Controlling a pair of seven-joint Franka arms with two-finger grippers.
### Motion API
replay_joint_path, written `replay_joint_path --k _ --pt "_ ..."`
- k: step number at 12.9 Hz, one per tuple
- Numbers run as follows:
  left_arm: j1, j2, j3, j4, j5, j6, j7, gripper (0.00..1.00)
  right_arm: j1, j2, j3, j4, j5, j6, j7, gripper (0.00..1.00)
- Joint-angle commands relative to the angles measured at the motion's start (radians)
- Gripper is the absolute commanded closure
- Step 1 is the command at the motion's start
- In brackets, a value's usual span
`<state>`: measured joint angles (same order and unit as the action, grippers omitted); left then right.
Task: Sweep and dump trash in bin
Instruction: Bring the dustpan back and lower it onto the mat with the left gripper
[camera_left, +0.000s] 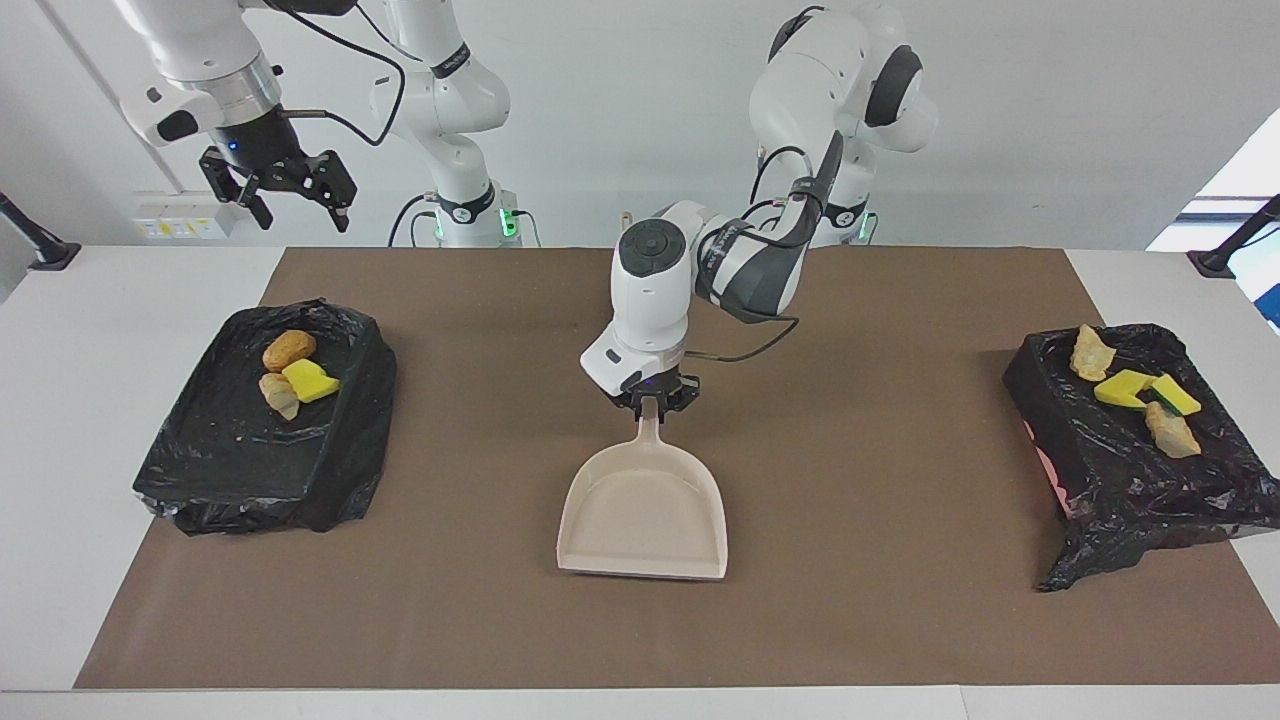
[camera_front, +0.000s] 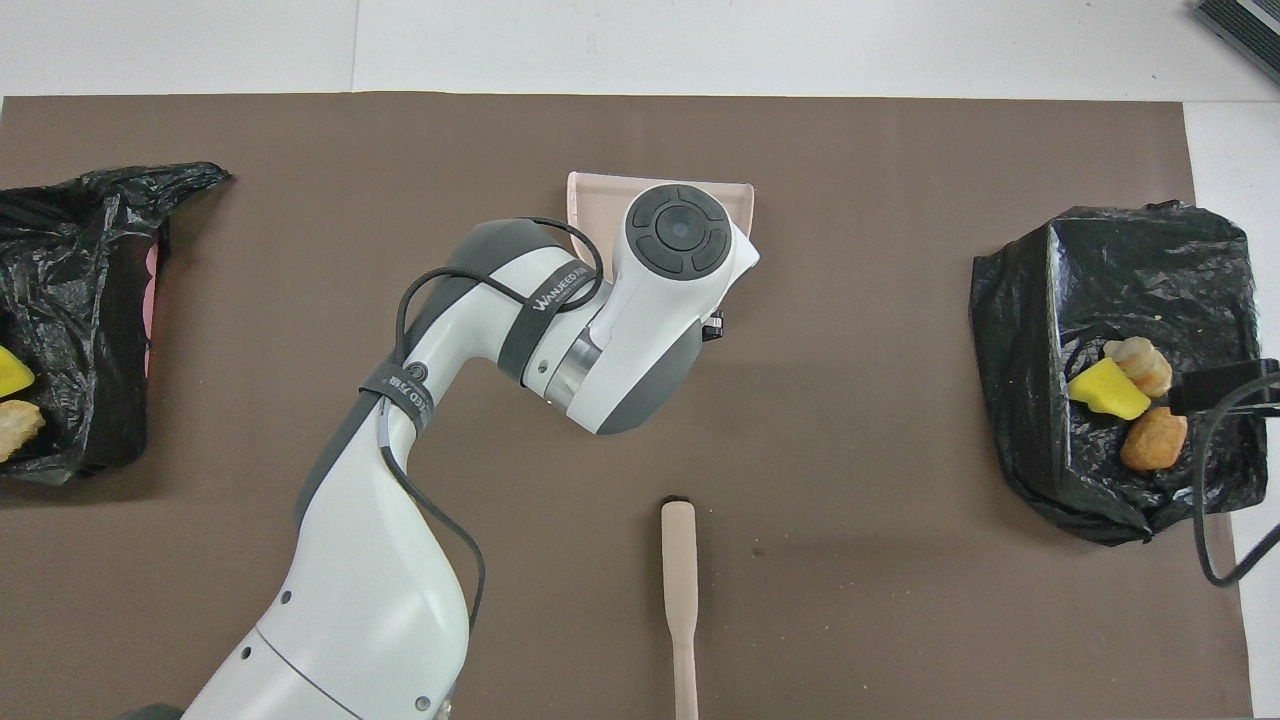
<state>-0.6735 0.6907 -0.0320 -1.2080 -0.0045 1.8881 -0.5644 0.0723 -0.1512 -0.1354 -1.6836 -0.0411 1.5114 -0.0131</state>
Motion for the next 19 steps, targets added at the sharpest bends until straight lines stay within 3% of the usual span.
replay_joint_path --k 1,3,4,8,10,14,16,19 --pt "-0.012 -0.006 0.018 -0.025 -0.048 0.049 -0.005 1.00 -0.006 -0.022 0.005 -0.028 -0.005 0.018 0.008 0.00" --pt "-0.014 -0.017 0.018 -0.059 -0.038 0.065 -0.005 0.96 -0.008 -0.022 0.005 -0.028 -0.005 0.020 0.008 0.00" --pt "-0.009 -0.019 0.020 -0.062 -0.037 0.068 -0.005 0.88 -0.008 -0.022 0.005 -0.028 -0.005 0.021 0.007 0.00" --pt "-0.009 -0.025 0.024 -0.064 -0.017 0.060 -0.006 0.32 -0.008 -0.019 0.003 -0.027 -0.003 0.032 0.004 0.00" --pt "0.002 -0.093 0.029 -0.111 0.014 0.040 0.012 0.00 -0.008 -0.014 0.003 -0.018 -0.009 0.023 -0.005 0.00" --pt "0.081 -0.348 0.035 -0.367 0.018 0.048 0.113 0.00 -0.008 -0.016 0.003 -0.018 -0.022 0.024 -0.007 0.00" --pt "0.130 -0.429 0.035 -0.428 0.026 0.037 0.132 0.00 -0.008 -0.016 0.002 -0.011 -0.001 0.015 -0.007 0.00" --pt "0.247 -0.583 0.033 -0.499 0.026 -0.029 0.323 0.00 -0.008 -0.021 -0.010 0.005 -0.003 -0.023 -0.008 0.00"
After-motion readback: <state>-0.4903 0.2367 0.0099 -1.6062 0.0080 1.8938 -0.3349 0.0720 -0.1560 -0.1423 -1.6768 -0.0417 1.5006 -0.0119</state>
